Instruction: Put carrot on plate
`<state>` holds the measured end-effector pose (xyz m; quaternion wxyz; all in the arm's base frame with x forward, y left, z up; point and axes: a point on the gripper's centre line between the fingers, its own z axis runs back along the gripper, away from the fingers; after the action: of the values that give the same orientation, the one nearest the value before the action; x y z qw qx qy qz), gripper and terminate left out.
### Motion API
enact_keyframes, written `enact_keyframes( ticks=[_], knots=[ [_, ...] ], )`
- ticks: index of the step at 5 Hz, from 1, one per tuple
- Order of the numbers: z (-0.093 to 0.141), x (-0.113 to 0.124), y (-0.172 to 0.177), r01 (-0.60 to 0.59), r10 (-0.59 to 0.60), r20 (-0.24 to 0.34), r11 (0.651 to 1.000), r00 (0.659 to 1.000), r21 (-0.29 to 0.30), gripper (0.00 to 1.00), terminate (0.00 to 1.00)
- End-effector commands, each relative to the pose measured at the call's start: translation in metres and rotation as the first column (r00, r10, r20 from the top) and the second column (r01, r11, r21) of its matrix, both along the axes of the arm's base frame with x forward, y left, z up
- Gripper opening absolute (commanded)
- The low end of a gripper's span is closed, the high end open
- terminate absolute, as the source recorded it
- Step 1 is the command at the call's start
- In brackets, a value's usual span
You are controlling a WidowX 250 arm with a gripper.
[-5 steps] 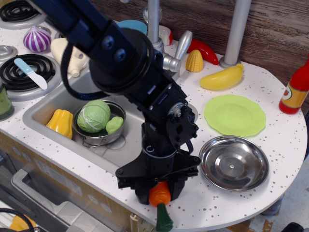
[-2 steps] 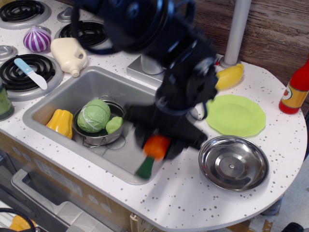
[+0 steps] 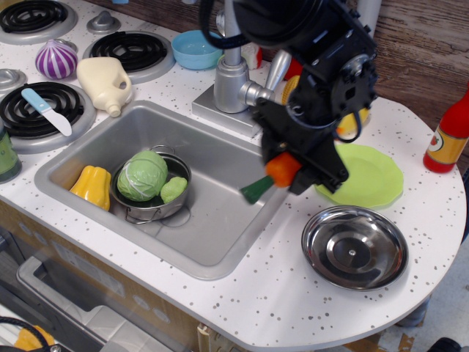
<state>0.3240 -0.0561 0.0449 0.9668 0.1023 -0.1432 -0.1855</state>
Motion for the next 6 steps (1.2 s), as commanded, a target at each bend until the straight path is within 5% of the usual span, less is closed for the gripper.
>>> enact_keyframes(
  ticks=[1,3,4,6],
  knots=[
    [0.012,0.052,-0.010,0.198,-0.190,0.107,0.977,0.976,-0.074,0.00,0.00],
    [-0.001,0.074,-0.031,0.274,-0.246,0.183,0.951,0.952,-0.145,0.00,0.00],
    [-0.003,0.073,-0.030,0.280,-0.244,0.204,0.945,0.948,-0.171,1.00,0.00],
    [-0.003,0.073,-0.030,0.280,-0.244,0.204,0.945,0.948,-0.171,1.00,0.00]
  ],
)
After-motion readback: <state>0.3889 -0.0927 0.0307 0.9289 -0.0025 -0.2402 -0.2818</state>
